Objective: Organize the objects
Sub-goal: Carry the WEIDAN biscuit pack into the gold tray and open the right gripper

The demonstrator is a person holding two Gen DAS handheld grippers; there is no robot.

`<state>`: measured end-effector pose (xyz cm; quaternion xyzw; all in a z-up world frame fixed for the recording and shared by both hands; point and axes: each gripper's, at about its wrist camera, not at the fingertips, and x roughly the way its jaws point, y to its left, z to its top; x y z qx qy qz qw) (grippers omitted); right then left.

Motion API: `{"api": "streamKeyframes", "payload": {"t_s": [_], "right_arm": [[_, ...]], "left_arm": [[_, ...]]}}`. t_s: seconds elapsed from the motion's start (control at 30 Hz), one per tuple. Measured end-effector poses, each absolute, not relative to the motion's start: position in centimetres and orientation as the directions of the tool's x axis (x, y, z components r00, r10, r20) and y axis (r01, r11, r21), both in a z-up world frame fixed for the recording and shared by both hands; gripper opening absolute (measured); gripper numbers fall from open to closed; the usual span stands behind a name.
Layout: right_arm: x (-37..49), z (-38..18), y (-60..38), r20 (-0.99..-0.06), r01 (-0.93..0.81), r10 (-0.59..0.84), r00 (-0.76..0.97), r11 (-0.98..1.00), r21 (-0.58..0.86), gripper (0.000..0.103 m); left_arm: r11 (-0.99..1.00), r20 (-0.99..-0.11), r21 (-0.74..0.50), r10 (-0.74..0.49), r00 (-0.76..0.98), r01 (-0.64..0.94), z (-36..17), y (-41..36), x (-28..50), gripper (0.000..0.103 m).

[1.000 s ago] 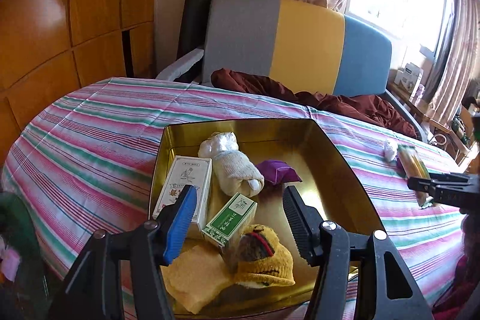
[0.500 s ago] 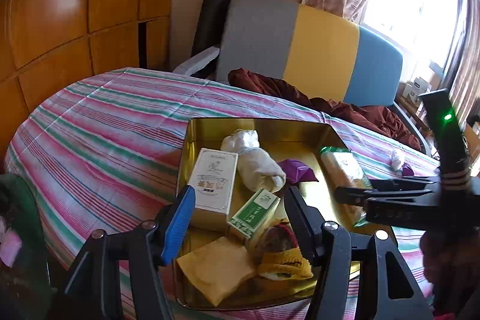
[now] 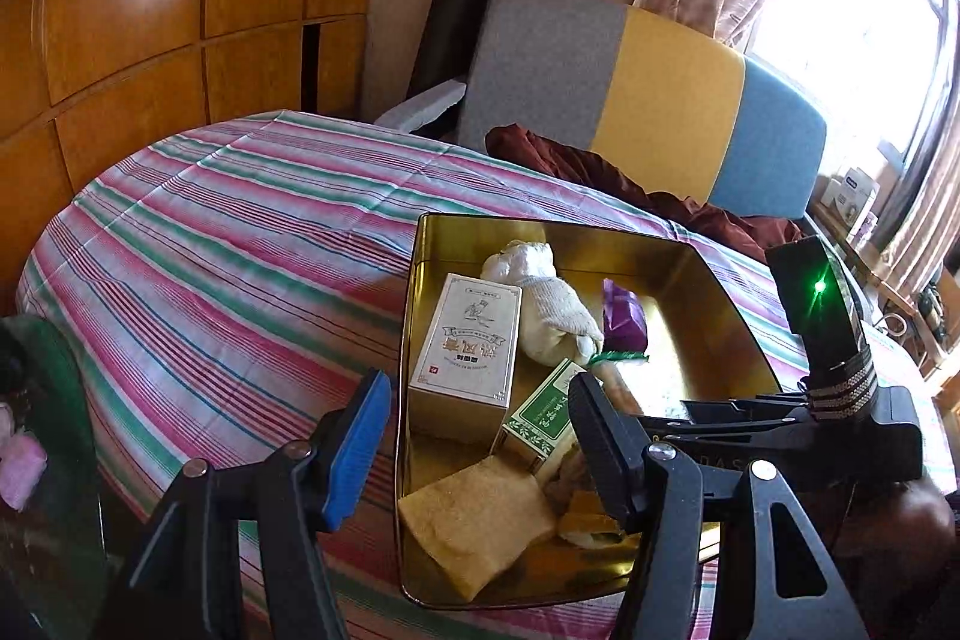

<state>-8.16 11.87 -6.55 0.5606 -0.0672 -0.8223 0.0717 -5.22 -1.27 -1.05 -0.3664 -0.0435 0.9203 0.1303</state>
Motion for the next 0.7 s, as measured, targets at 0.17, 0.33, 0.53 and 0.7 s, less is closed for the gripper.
{"api": "streamKeyframes", "payload": {"t_s": [0.17,0.33,0.53,0.7], "right_arm": [[-7.5,-6.3,12.1,-0.908,0.044,-0.193,-0.371,-0.981,0.191,0.052],[-6.8,-5.4,12.4,-0.899,0.042,-0.185,-0.397,-0.982,0.184,0.053],[-5.6,-3.8,12.6,-0.873,0.052,-0.161,-0.460,-0.987,0.155,0.059],[-5.0,-2.6,12.7,-0.850,0.046,-0.149,-0.506,-0.988,0.146,0.060]], "left_arm": [[-0.964,-0.665,-0.168,0.266,-0.698,-0.208,-1.1,-1.1,-5.0,0.063],[-0.965,-0.661,-0.153,0.260,-0.704,-0.213,-0.9,-0.9,-4.6,0.063],[-0.965,-0.657,-0.139,0.257,-0.709,-0.221,-0.6,-0.6,-4.2,0.063],[-0.964,-0.652,-0.129,0.260,-0.712,-0.234,-0.3,0.0,-3.7,0.063]]}}
